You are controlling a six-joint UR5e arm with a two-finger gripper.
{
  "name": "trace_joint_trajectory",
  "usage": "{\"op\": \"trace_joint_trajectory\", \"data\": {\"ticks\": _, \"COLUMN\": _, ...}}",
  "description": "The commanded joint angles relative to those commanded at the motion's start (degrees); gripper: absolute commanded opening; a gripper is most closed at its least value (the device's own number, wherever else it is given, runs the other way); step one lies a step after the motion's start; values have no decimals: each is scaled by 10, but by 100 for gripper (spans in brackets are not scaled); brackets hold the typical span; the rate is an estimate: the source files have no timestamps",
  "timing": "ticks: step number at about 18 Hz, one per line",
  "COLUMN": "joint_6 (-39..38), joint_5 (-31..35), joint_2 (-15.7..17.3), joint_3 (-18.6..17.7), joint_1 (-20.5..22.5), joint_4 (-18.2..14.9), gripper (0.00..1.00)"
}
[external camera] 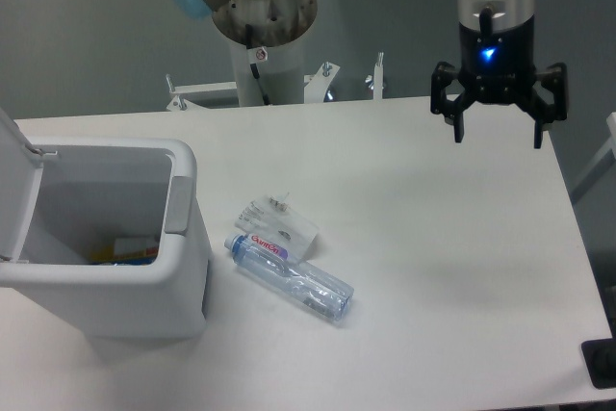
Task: Place the trash in the trash can
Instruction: 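Move the open gripper down toward the white paper wrapper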
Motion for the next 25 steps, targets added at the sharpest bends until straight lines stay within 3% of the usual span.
{"op": "trace_joint_trajectory", "data": {"ticks": 7, "joint_6": -45, "joint_5": 21, "joint_2": 11, "joint_3": -6, "joint_1": -4, "joint_4": -2, "gripper": 100}}
{"op": "trace_joint_trajectory", "data": {"ticks": 11, "joint_6": -172, "joint_5": 31, "joint_2": 21, "joint_3": -48, "joint_1": -13, "joint_4": 2, "gripper": 100}}
{"op": "trace_joint_trajectory", "data": {"ticks": 17, "joint_6": -447, "joint_5": 26, "joint_2": 31, "joint_3": -110, "joint_1": -64, "joint_4": -1, "gripper": 100}}
{"op": "trace_joint_trajectory", "data": {"ticks": 21, "joint_6": -551, "joint_5": 3, "joint_2": 12, "joint_3": -130, "joint_1": -98, "joint_4": -5, "gripper": 100}}
{"op": "trace_joint_trajectory", "data": {"ticks": 25, "joint_6": -634, "joint_5": -13, "joint_2": 0, "joint_3": -153, "joint_1": -100, "joint_4": -2, "gripper": 100}}
